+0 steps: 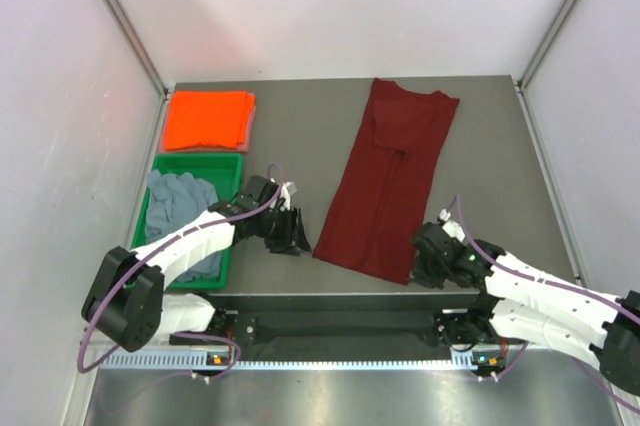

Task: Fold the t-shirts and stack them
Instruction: Fold the tshirt

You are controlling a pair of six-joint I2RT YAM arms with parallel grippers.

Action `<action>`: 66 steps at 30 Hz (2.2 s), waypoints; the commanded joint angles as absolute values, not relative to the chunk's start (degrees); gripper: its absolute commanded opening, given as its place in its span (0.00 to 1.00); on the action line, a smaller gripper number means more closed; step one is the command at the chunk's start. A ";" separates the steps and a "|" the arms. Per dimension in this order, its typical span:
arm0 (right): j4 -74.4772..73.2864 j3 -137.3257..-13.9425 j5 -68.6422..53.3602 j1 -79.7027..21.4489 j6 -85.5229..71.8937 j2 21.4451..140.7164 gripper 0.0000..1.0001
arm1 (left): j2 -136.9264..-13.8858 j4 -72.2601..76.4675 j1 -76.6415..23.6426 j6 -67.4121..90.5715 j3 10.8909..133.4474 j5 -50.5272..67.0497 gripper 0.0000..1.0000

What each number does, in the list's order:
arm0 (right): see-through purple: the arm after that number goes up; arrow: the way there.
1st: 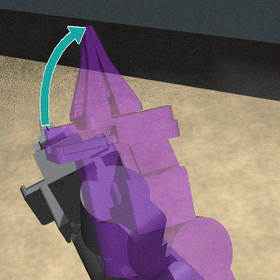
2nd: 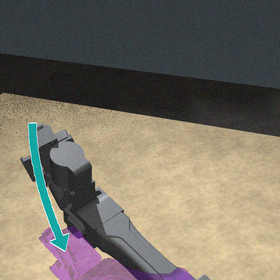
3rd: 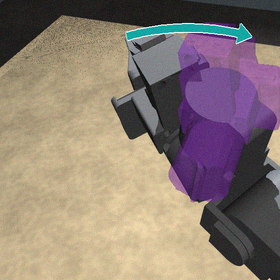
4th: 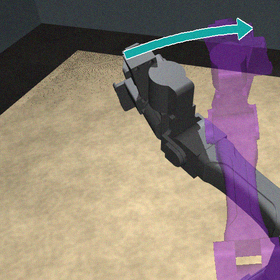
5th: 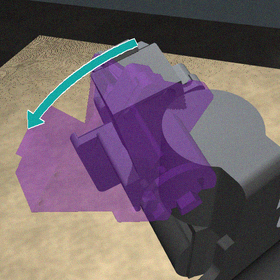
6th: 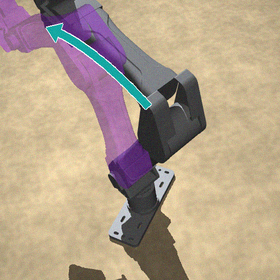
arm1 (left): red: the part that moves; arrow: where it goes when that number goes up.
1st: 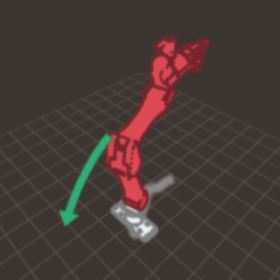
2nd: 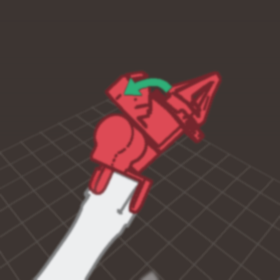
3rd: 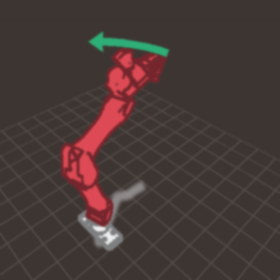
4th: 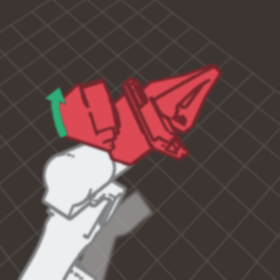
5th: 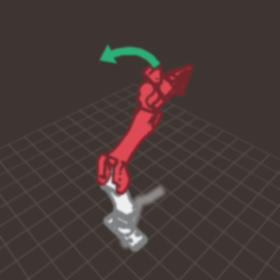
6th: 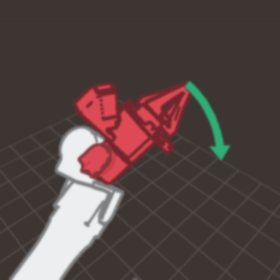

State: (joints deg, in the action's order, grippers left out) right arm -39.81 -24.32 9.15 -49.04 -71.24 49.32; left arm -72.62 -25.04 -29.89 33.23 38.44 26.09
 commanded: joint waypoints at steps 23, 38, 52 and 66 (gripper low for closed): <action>-45.44 -19.69 8.26 -50.01 -70.66 43.69 0.00 | -84.54 -11.87 -35.16 38.14 35.68 27.06 0.43; -45.97 -19.86 8.35 -50.01 -70.49 43.24 0.00 | -88.77 -9.14 -35.33 39.28 36.91 28.47 0.00; -48.95 -24.07 9.84 -51.06 -68.64 45.43 0.00 | -82.35 -15.38 -37.62 43.24 38.14 21.98 0.00; -51.59 -31.64 15.82 -50.89 -65.39 49.92 0.00 | -87.10 -17.75 -37.70 43.24 47.01 23.38 0.00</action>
State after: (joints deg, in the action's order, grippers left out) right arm -50.41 -28.34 13.26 -50.15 -66.50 49.56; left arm -86.21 -16.99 -37.52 43.00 43.90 22.90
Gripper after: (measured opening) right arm 0.009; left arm 0.011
